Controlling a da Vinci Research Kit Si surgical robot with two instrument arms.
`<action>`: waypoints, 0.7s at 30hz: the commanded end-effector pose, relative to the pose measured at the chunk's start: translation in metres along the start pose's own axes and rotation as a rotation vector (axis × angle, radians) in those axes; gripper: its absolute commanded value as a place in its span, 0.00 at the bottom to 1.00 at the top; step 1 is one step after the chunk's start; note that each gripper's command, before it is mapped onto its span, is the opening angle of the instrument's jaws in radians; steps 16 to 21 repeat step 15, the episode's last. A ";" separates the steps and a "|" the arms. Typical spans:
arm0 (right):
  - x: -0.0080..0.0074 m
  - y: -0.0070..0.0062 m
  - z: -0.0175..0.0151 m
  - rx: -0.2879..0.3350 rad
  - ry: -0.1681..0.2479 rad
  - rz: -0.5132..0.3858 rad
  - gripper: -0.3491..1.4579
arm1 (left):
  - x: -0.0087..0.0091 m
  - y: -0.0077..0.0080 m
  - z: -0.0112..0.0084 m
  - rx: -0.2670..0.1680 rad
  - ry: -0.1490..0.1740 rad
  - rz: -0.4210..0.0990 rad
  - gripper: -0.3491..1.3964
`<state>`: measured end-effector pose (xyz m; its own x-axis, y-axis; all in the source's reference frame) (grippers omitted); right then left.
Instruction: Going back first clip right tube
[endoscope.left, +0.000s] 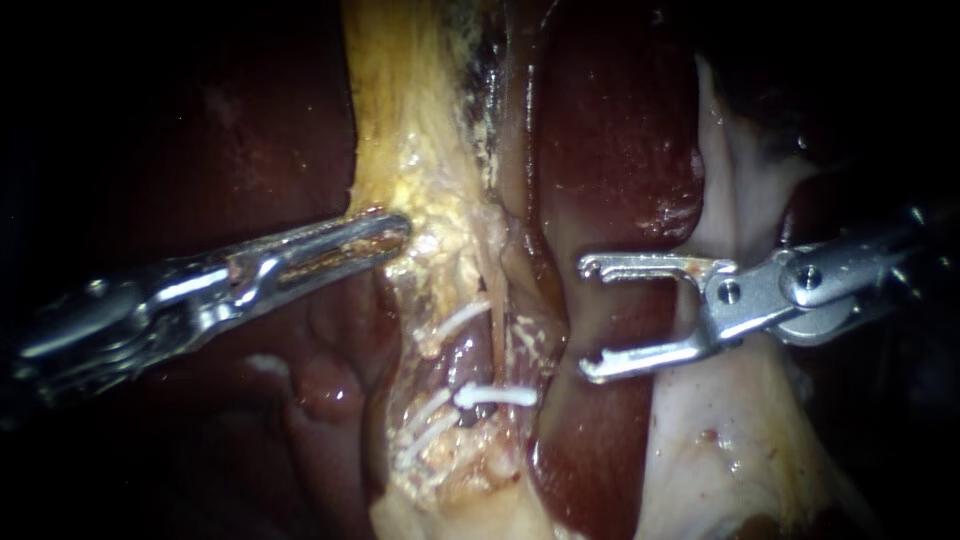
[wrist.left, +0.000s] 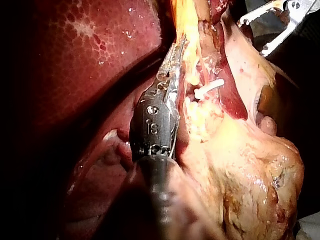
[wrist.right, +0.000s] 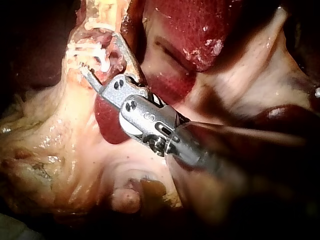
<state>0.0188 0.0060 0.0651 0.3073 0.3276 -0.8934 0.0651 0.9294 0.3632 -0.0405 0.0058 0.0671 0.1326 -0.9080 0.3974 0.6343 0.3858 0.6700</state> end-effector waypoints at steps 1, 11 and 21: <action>0.0000 0.0001 -0.0001 0.001 0.000 -0.002 0.53 | 0.0001 -0.0002 0.0002 0.002 0.007 0.000 0.00; 0.0003 0.0000 -0.0003 0.002 0.000 -0.001 0.53 | 0.0002 -0.0005 0.0002 0.007 0.009 0.001 0.00; 0.0003 0.0000 -0.0004 0.002 0.000 -0.001 0.53 | 0.0001 -0.0006 0.0001 0.007 0.009 0.001 0.00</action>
